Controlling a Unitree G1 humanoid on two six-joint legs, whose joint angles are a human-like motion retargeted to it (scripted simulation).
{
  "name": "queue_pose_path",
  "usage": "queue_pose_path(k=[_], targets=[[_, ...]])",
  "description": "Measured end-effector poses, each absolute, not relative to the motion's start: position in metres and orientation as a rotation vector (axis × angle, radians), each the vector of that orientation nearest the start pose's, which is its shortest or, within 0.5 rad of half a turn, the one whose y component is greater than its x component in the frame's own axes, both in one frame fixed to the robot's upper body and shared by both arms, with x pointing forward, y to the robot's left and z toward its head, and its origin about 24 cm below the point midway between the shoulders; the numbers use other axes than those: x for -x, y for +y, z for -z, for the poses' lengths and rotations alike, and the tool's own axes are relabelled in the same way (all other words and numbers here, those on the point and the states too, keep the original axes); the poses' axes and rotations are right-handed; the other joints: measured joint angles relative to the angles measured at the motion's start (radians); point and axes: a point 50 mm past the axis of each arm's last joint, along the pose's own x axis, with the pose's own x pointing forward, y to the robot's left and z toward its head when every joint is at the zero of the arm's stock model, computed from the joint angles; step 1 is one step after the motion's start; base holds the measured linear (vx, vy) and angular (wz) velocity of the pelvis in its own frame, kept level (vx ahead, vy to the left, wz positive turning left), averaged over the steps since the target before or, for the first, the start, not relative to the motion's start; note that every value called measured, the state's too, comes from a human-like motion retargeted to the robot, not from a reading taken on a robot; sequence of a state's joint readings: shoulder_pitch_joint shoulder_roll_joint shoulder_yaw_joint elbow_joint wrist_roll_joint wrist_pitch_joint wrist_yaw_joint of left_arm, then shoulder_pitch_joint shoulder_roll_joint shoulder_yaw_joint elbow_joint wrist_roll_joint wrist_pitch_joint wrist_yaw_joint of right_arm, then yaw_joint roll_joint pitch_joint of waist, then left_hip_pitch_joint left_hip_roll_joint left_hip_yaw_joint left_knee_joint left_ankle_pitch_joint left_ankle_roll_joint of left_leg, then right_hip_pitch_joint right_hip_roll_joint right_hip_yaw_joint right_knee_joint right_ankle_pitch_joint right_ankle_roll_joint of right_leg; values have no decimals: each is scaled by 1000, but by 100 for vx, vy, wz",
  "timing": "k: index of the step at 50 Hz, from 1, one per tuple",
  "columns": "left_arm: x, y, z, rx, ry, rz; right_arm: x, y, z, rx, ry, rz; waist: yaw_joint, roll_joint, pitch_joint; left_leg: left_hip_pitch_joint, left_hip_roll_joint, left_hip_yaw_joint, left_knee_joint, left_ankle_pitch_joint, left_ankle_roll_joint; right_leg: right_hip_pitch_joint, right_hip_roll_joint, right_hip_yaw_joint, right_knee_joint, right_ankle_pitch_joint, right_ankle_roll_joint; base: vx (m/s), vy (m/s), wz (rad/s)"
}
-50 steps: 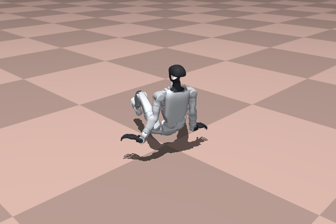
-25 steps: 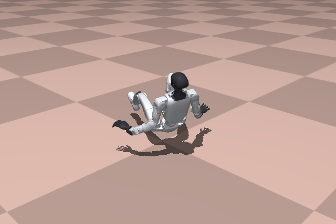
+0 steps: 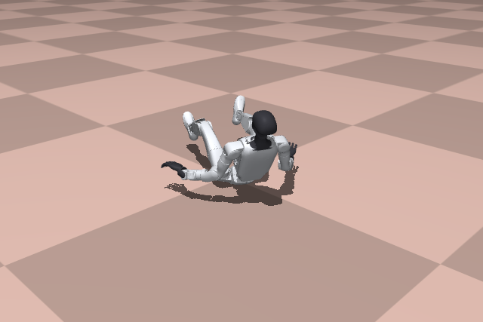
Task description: Stand up
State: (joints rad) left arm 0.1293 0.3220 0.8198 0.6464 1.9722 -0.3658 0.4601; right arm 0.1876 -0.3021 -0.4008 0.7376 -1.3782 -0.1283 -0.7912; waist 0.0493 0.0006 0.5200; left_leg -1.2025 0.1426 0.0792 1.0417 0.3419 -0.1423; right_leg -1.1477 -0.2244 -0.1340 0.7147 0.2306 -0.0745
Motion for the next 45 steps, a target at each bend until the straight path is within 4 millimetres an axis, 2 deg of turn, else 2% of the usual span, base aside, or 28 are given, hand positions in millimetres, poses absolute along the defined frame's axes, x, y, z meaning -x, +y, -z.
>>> queue_pose_path(k=[2, 5, 10, 18, 25, 30, 32, 37, 40, 45], targets=[[-135, 348, 51, -1889, 540, 30, -114, -331, 61, 1636, 429, 445, 10, 52, 0, -33, -10, 8, -11, -3, -1, -28, -5, -4, -10, -5, 5, -28, 23, 43], [-140, 340, 54, -1877, 507, 15, -106, -336, 63, 1566, 493, 487, 22, 79, 0, -65, -13, 10, -9, -12, -3, -49, 5, -8, -17, -16, 13, -11, 8, -6], [-141, 334, 60, -1852, 520, 3, -100, -339, 66, 1532, 543, 484, 37, 97, 0, -81, -19, 10, -19, 4, -17, -53, 15, -20, -22, 5, 14, -1, 1, -4], [-147, 332, 53, -1879, 470, -118, -99, -336, 64, 1587, 511, 457, 40, 100, 0, -56, -20, 14, -77, 24, -32, -48, 22, -10, -41, 30, 12, -1, 0, 0], [-142, 341, 46, -1889, 479, -253, -108, -318, 71, 1542, 460, 442, 3, 43, 0, -19, -43, 5, -149, 99, -34, -25, 0, -31, -95, 84, 29, -3, -9, 22], [-118, 355, 43, -1953, 454, -266, -102, -305, 82, 1544, 468, 380, -6, 15, 0, 25, -70, -4, -205, 182, -54, 38, 7, -24, -191, 155, 83, 9, -8, 14], [-112, 363, 38, -1990, 438, -261, -99, -299, 87, 1552, 474, 338, 5, 7, 0, 36, -68, -6, -207, 182, -62, 58, 15, -29, -212, 143, 96, 14, -9, -37], [-115, 369, 35, -2061, 430, -193, -95, -289, 96, 1596, 457, 232, 33, -4, 0, 44, -58, -6, -174, 182, -90, 84, 17, -51, -215, 126, 92, 25, -1, -49], [-111, 372, 37, -2066, 447, -167, -92, -291, 97, 1627, 463, 191, 34, -10, 0, 47, -69, -20, -160, 182, -114, 85, 19, -34, -199, 113, 96, 36, 8, -24], [-105, 374, 45, -2021, 494, -134, -93, -294, 97, 1633, 457, 182, 2, -21, 0, 44, -87, -6, -150, 182, -115, 64, -18, -26, -145, 90, 98, 37, 11, 20]])
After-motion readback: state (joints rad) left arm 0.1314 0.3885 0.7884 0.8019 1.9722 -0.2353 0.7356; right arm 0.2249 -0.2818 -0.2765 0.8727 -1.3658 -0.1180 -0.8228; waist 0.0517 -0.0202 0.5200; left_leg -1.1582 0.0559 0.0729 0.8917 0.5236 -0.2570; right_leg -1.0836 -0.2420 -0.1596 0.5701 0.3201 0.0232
